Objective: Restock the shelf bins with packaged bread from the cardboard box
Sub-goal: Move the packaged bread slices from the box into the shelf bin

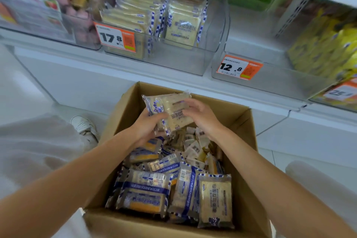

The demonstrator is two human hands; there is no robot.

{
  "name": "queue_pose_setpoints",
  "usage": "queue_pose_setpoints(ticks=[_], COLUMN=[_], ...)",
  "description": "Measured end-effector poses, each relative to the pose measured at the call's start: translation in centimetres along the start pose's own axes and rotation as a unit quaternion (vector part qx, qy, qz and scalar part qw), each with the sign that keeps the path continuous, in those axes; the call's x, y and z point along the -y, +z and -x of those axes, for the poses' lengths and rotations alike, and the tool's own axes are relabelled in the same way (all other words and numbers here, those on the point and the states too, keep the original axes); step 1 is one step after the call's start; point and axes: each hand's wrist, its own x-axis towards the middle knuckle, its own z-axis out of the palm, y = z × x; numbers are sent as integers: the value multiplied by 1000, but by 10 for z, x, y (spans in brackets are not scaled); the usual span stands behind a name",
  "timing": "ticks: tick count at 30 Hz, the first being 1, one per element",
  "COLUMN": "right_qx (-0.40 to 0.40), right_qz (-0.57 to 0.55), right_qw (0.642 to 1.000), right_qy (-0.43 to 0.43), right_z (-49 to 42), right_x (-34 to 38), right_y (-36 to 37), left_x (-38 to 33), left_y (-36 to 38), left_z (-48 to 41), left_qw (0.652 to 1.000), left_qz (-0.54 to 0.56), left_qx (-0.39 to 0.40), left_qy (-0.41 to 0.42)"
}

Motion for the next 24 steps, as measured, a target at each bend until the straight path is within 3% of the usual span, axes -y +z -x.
queue_pose_setpoints(ticks=[2, 7, 12, 16, 18, 20, 22, 24], right_qx=[-22, 36, -7, -54, -123, -197, -173, -112], right_qz=[11, -60, 0, 130, 126, 69, -31, -16], right_qw=[1000, 992, 999, 988, 978, 974, 984, 992], right_qy=[-7, 108, 53, -68, -115, -85, -36, -62], right_z=[0, -4, 1, 8, 13, 16, 17, 20], right_x=[5, 10, 27, 51, 61, 70, 75, 79], right_y=[-7, -15, -20, -23, -18, -15, -16, -17], left_x=[-12, -32, -53, -67, -70, -75, -82, -88], left_y=[-3, -8, -13, -12, -8, -3, 2, 2], left_z=[3, 10, 22, 37, 42, 46, 51, 54], left_qw=[999, 996, 998, 998, 997, 991, 988, 989], left_qz=[16, 43, 34, -25, 16, 96, 105, 60], left_qx=[39, 76, 52, 61, 69, 90, 110, 131], left_qy=[-2, 0, 4, -8, -17, -9, 7, 12])
